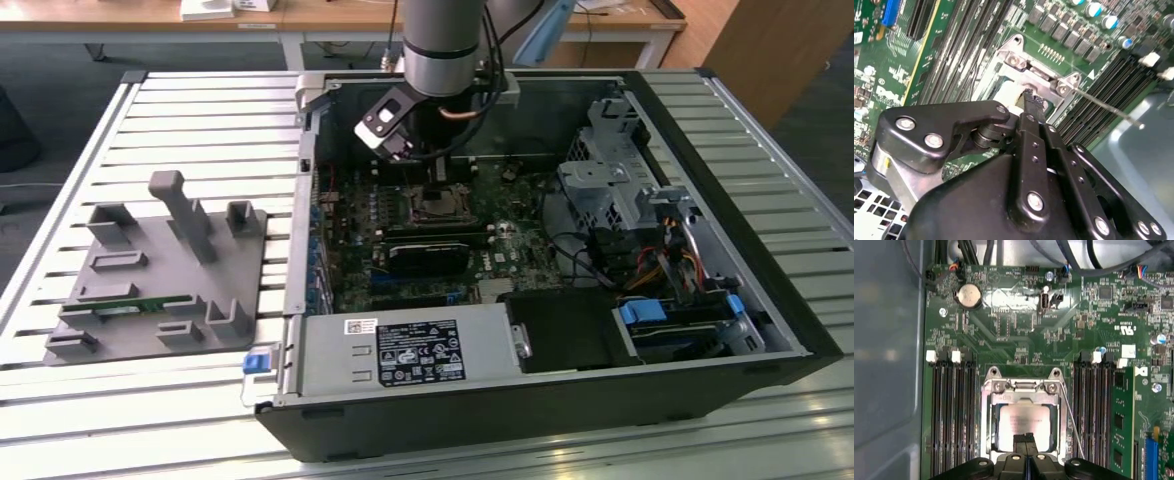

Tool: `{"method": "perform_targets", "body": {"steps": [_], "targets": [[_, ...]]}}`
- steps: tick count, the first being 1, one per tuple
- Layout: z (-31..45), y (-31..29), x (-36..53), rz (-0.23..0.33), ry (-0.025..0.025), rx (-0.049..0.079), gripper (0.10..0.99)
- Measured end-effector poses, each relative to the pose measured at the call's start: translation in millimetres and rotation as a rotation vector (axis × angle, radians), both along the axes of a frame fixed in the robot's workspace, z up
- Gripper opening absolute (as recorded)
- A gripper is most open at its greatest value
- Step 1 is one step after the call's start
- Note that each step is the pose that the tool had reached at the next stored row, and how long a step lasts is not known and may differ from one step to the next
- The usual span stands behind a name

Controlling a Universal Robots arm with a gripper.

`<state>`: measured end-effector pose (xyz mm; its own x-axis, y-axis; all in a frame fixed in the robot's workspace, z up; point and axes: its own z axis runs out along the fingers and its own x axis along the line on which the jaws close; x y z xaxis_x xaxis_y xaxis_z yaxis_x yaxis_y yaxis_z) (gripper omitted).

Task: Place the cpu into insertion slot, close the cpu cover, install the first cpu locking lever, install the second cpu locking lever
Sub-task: 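Close the cpu cover, then install the first cpu locking lever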

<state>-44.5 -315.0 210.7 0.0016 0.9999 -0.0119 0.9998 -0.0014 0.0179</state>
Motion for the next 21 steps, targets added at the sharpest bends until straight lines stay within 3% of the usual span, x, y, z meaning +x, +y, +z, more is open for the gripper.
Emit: {"method": "perform_targets", "body": {"steps": [11, 21], "targets": [[0.0, 0.0, 12.4, 0.0, 0.0006, 0.0, 0.106], [0.9, 0.0, 13.4, 0.0, 0.0006, 0.0, 0.106]]}}
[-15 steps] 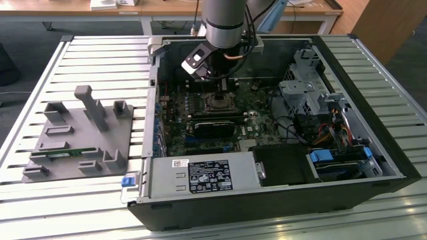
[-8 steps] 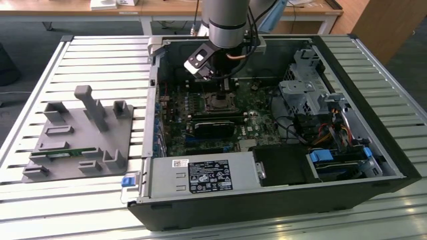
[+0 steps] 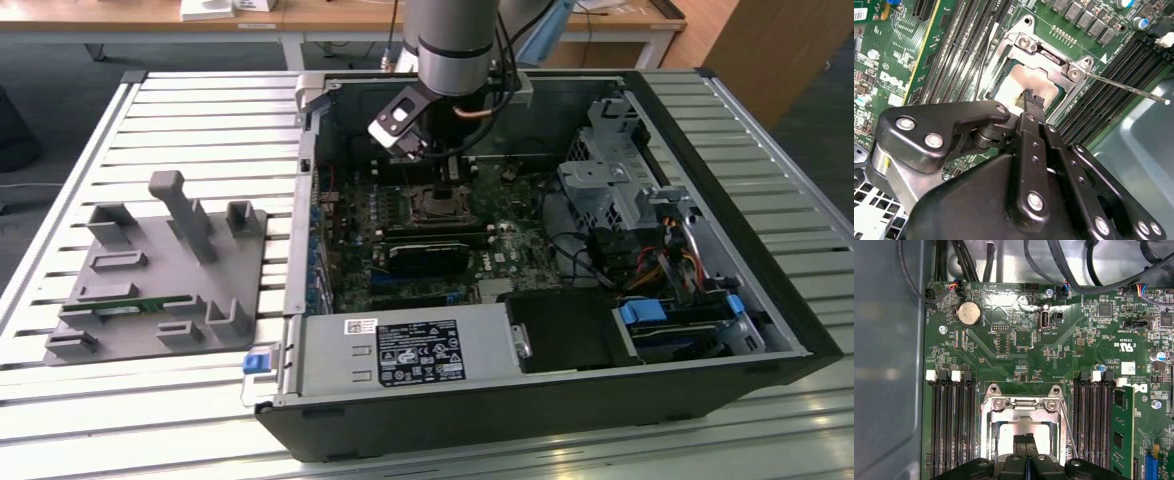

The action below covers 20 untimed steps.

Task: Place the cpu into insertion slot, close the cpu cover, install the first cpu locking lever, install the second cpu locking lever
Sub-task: 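Install the first cpu locking lever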

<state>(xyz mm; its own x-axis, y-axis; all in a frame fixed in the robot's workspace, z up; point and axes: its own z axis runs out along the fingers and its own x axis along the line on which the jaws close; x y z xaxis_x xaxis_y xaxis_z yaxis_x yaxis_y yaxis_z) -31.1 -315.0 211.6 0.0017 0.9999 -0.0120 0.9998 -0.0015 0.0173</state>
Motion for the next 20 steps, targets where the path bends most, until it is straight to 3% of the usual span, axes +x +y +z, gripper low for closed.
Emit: {"method": "perform_targets", "body": {"steps": [20], "targets": [[19.0, 0.0, 0.0, 0.0, 0.0, 0.0, 0.106]]}}
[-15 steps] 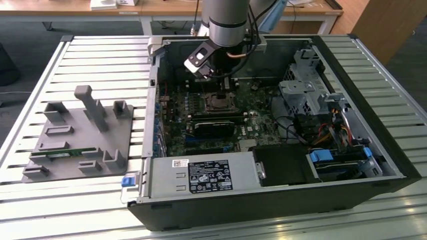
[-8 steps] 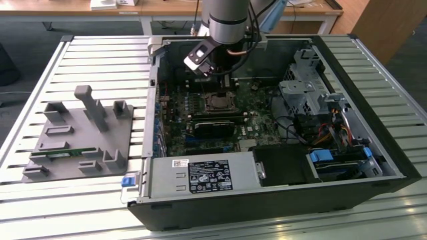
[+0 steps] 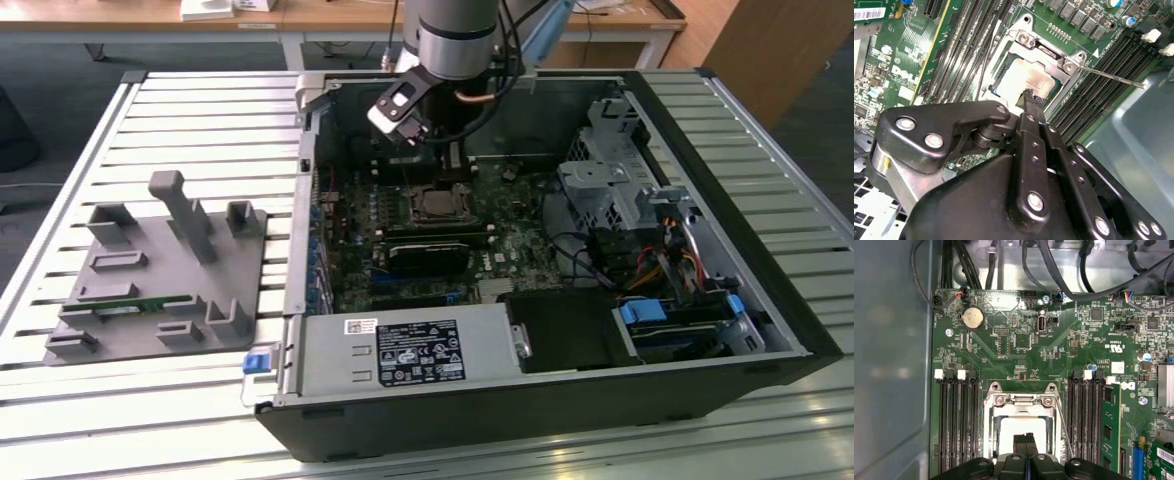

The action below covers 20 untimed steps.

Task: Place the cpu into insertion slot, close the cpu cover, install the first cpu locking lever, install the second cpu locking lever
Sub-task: 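Install the first cpu locking lever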

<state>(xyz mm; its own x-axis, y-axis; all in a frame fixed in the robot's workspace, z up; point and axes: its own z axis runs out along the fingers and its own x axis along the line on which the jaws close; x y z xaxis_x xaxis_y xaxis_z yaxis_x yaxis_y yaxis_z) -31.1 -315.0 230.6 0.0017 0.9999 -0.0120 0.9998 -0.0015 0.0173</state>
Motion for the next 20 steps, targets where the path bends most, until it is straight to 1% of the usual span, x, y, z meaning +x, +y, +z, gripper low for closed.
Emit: {"method": "perform_targets", "body": {"steps": [5, 20], "targets": [[7.3, 0.0, 0.0, 0.0, 0.0, 0.0, 0.106], [24.4, 0.0, 0.0, 0.0, -0.0004, 0.0, 0.106]]}}
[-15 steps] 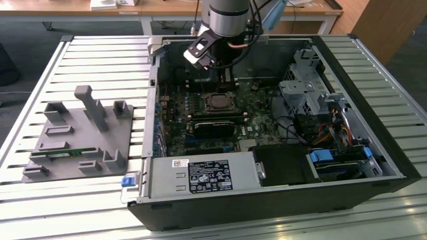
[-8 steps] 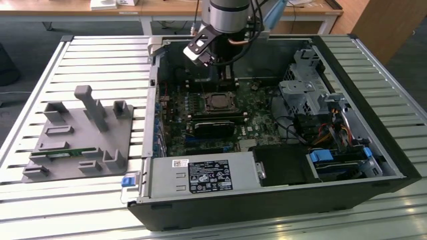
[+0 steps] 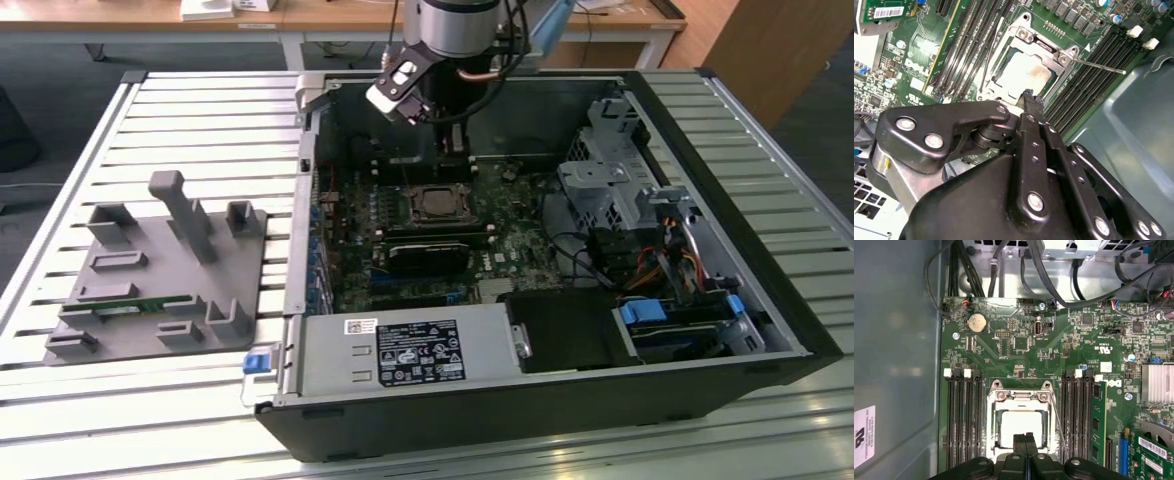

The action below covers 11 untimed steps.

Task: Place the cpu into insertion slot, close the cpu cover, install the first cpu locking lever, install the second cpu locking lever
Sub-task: 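Install the first cpu locking lever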

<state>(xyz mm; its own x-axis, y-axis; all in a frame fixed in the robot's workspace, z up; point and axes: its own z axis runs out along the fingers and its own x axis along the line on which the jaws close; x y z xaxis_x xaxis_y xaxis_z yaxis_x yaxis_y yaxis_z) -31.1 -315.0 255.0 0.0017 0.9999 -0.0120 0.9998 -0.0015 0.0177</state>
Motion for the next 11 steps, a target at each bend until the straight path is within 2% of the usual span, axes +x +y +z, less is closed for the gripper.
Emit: {"method": "perform_targets", "body": {"steps": [8, 11], "targets": [[6.2, 0.0, 0.0, 0.004, -0.0008, 0.0, 0.106], [6.2, 0.0, -0.1, 0.053, -0.0007, 0.0, 0.106]]}}
